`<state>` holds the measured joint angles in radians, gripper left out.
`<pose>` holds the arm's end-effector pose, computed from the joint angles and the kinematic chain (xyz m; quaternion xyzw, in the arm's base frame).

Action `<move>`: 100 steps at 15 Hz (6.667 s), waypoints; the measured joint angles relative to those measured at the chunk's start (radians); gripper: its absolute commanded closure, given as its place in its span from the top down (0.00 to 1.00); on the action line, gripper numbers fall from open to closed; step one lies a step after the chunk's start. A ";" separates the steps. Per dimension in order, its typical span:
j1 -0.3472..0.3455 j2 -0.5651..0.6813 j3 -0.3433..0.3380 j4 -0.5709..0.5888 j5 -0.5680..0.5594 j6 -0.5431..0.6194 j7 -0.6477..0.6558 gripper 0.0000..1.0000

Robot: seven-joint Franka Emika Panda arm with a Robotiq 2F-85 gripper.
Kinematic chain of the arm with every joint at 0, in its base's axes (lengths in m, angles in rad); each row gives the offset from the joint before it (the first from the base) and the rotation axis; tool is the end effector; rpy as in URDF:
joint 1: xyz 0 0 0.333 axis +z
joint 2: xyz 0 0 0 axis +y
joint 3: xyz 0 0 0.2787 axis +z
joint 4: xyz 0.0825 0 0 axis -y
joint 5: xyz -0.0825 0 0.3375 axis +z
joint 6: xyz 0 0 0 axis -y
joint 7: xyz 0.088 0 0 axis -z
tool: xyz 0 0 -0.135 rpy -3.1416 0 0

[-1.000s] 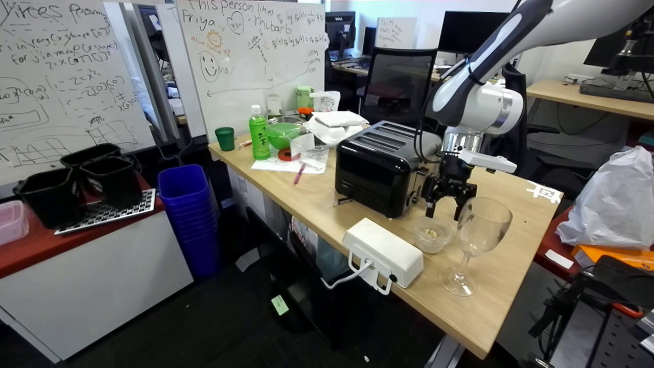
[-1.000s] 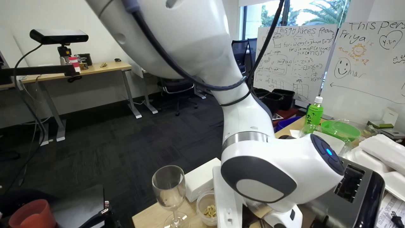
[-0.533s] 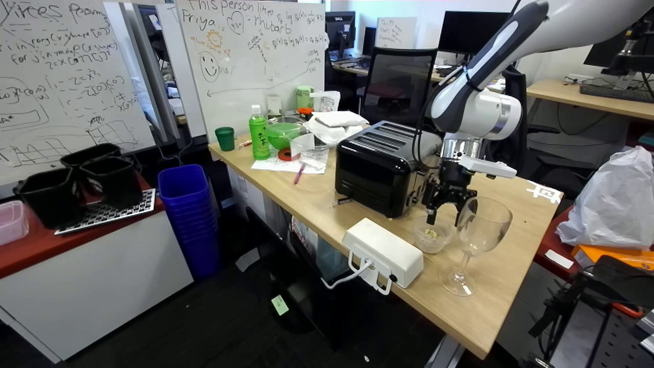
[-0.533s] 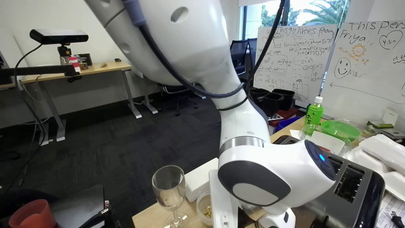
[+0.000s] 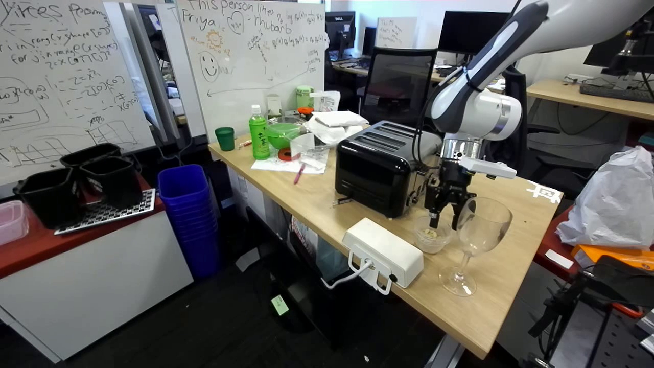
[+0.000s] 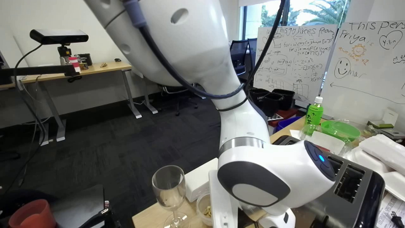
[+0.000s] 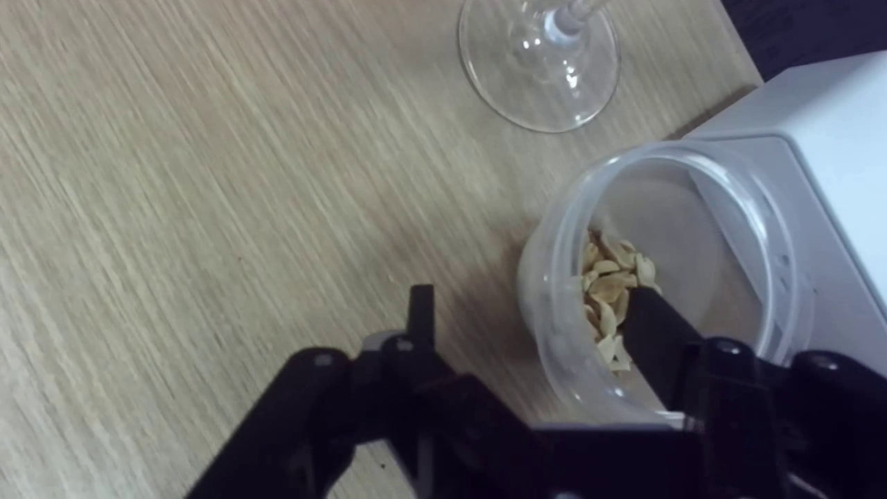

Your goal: Pick up the plastic bowl from the table and pour its contents in the wine glass.

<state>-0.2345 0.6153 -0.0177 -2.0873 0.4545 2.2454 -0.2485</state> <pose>0.4607 -0.0969 0.0846 -0.9496 0.1783 0.1799 0.1846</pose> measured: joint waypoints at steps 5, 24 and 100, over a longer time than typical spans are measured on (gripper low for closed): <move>-0.004 0.000 0.000 0.000 0.002 0.006 -0.001 0.08; -0.003 -0.135 -0.040 -0.109 -0.071 0.098 0.054 0.03; 0.073 -1.040 0.058 -0.660 -0.929 0.092 1.248 0.03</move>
<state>-0.1612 -0.4242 0.0406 -2.7470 -0.4748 2.3375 0.9991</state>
